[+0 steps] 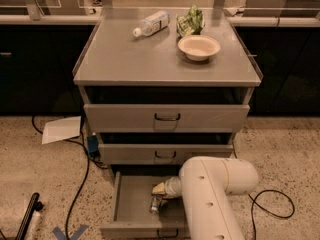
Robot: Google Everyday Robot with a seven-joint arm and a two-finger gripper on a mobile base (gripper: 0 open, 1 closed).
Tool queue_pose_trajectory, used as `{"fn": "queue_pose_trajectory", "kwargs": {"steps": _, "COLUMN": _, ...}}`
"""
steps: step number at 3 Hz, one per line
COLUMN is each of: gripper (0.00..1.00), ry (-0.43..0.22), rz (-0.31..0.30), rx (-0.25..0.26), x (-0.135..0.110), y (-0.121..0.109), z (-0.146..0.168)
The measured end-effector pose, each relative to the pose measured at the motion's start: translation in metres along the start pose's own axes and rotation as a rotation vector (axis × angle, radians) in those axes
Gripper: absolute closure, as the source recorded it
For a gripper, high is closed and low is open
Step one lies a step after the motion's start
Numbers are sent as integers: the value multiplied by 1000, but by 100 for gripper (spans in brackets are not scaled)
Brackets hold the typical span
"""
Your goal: Pick redbull can from bottom drawer and place on counter
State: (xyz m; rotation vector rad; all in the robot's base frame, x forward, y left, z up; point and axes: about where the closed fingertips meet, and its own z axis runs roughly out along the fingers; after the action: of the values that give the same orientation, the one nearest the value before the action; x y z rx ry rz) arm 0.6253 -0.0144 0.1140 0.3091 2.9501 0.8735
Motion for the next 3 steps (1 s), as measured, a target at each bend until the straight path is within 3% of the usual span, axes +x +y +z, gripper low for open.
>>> {"fn": "queue_pose_trajectory", "kwargs": {"steps": 1, "gripper": 100, "ry": -53, "rz": 23, "rx": -132, "x": 6, "y": -2, "z": -29}}
{"fn": "queue_pose_trajectory", "kwargs": {"steps": 2, "gripper": 100, "ry": -103, "rz": 25, "rx": -298, "x": 23, "y": 7, "z": -72}}
{"fn": "queue_pose_trajectory", "kwargs": {"steps": 3, "gripper": 100, "ry": -152, "rz": 37, "rx": -399, "x": 38, "y": -12, "z": -131}}
